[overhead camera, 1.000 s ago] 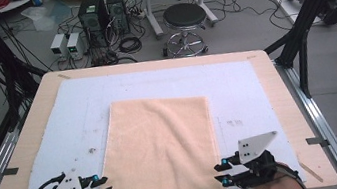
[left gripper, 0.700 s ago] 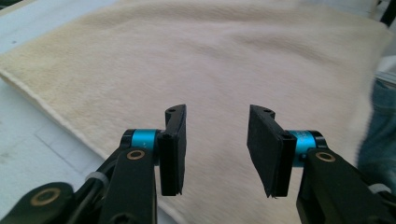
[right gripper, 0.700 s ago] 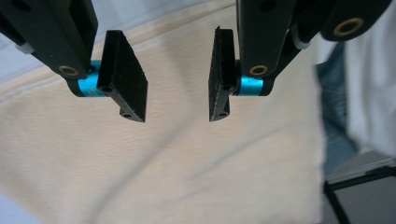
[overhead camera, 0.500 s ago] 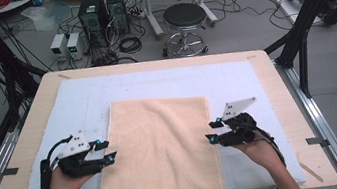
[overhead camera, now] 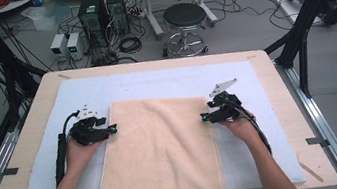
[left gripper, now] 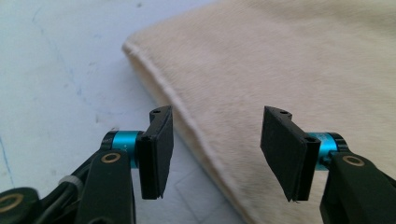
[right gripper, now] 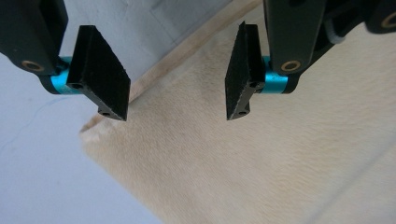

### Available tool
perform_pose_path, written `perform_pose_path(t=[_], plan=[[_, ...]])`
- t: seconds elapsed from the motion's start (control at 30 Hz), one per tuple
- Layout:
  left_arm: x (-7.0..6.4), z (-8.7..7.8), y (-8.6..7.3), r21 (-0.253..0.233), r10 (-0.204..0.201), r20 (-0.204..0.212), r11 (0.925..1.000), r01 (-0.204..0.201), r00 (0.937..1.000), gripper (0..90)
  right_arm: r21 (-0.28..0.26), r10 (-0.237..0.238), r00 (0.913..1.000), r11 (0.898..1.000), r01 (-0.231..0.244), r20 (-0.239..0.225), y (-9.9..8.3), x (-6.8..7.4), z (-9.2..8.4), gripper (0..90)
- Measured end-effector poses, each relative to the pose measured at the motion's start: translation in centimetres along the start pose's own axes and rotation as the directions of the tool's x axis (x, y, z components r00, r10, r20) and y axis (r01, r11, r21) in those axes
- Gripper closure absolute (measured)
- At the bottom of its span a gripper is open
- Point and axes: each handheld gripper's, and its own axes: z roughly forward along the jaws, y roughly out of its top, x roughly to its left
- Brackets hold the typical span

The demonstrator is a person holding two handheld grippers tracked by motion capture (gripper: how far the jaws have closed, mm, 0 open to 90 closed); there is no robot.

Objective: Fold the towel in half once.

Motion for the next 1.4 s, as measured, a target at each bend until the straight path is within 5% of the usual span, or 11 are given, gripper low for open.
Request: perform_pose_path(t=[0.13, 0.3, 0.37, 0.5, 0.8, 0.97, 1.03, 1.2, 1.3, 1.4], plan=[[0.2, 0.8, -0.3, 0.014, -0.039, 0.014, 0.9991, 0.039, 0.9991, 47.4, 0.016, 0.068, 0.9973, 0.998, -0.068, -0.028, -0.6, -0.8, 1.1, 44.6], [0.0, 1.2, -0.1, 0.004, -0.086, 0.072, 0.9963, 0.086, 0.9937, 78.4, 0.000, 0.064, 0.9896, 0.998, -0.065, -0.129, -0.3, -0.8, 1.4, 78.2], [-0.1, 1.2, 0.2, 0.018, -0.084, 0.062, 0.9964, 0.083, 0.9945, 81.8, -0.008, 0.060, 0.9893, 0.998, -0.061, -0.133, -0.1, -0.9, 1.5, 82.3], [-0.1, 1.3, 1.2, 0.025, -0.043, -0.004, 0.9988, 0.043, 0.9991, 83.7, -0.005, 0.024, 0.9975, 1.000, -0.025, -0.066, 1.0, -1.1, 1.5, 83.5], [1.4, 2.8, 3.3, -0.038, -0.100, -0.073, 0.9946, 0.097, 0.9924, 84.0, -0.028, 0.057, 0.9980, 0.998, -0.056, 0.029, 3.6, -3.1, 1.9, 82.3], [1.7, 2.2, 2.7, 0.026, -0.040, -0.051, 0.9988, 0.041, 0.9979, 72.8, -0.008, 0.104, 0.9944, 0.995, -0.104, 0.021, 2.9, -3.7, 2.2, 57.3], [1.7, 1.1, 2.5, 0.010, -0.017, -0.027, 0.9998, 0.018, 0.9995, 68.3, -0.024, 0.081, 0.9960, 0.997, -0.080, 0.038, 2.6, -3.3, 1.2, 53.6], [0.5, -2.0, 1.9, -0.051, 0.042, 0.054, 0.9979, -0.039, 0.9977, 61.4, -0.091, -0.004, 1.0000, 0.996, 0.004, -0.007, 2.1, -0.5, -1.9, 49.5], [-0.9, -4.0, 0.9, -0.080, 0.087, 0.099, 0.9937, -0.079, 0.9913, 57.3, -0.090, -0.080, 0.9963, 0.993, 0.077, -0.032, 1.5, 2.0, -3.6, 46.5], [-2.6, -5.7, -0.6, -0.085, 0.152, 0.140, 0.9864, -0.141, 0.9784, 52.5, -0.087, -0.115, 0.9902, 0.990, 0.108, -0.080, 0.5, 4.4, -5.0, 43.6]])
